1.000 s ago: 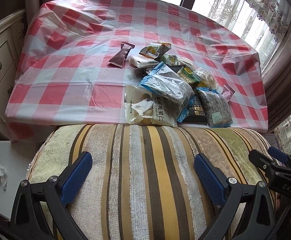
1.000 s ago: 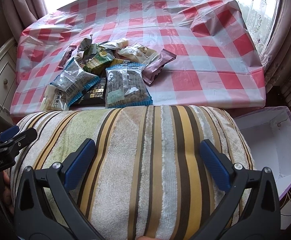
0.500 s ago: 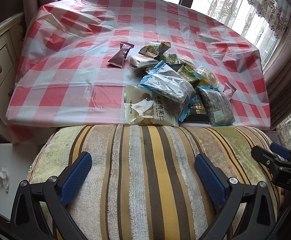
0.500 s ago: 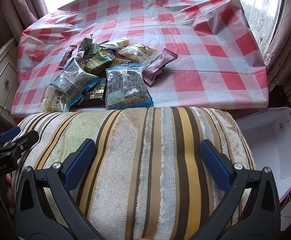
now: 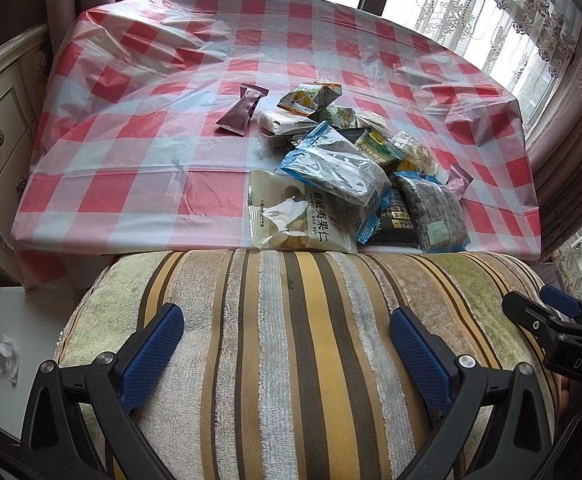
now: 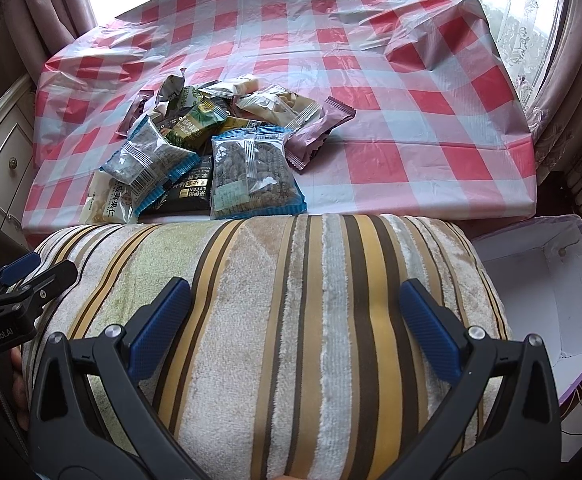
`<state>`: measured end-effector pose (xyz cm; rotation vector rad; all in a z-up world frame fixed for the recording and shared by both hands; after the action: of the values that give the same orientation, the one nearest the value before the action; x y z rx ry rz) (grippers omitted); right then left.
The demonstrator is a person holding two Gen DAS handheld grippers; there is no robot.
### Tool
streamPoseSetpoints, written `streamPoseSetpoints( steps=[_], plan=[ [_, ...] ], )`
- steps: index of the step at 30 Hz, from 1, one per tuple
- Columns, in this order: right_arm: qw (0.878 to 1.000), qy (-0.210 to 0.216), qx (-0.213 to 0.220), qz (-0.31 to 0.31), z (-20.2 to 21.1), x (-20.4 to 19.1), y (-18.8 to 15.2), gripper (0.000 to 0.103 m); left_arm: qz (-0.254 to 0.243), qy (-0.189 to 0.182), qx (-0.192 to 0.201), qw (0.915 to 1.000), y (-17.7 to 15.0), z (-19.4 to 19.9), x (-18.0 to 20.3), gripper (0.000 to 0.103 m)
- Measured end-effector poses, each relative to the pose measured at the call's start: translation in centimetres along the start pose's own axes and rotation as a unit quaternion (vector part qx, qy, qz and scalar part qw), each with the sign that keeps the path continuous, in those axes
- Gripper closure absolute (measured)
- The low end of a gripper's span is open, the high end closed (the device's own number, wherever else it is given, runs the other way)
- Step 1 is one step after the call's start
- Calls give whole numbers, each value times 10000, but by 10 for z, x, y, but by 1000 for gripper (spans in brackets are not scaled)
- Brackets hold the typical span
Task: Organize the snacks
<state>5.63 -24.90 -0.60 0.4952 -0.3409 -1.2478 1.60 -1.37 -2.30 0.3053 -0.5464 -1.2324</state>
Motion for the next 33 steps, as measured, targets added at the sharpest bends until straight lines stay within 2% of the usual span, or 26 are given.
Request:
streamPoseSetpoints(
  steps=[21,29,33],
  plan=[
    [10000,3,-2,1,0,0,0,0,0,0,0,10000,0,0,0,0],
    [9998,204,-15,35,2,3,-4,0,-66,81,104,9999,2,3,3,1],
    [9997,210,-47,75,1,6,3,0,-20,-229,68,9997,12,2,5,7]
  ],
)
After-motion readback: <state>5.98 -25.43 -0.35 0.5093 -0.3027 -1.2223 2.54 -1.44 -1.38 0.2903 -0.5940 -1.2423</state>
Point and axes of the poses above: each gripper's, at about its wrist camera, not at the fingertips, and z roughly against the way its jaws point, x to its right, y to its top, the point moved 3 cm from there along -z, roughly the way its jaws point, and after that the axes turned 7 degrees about z, right-handed, at the moved point
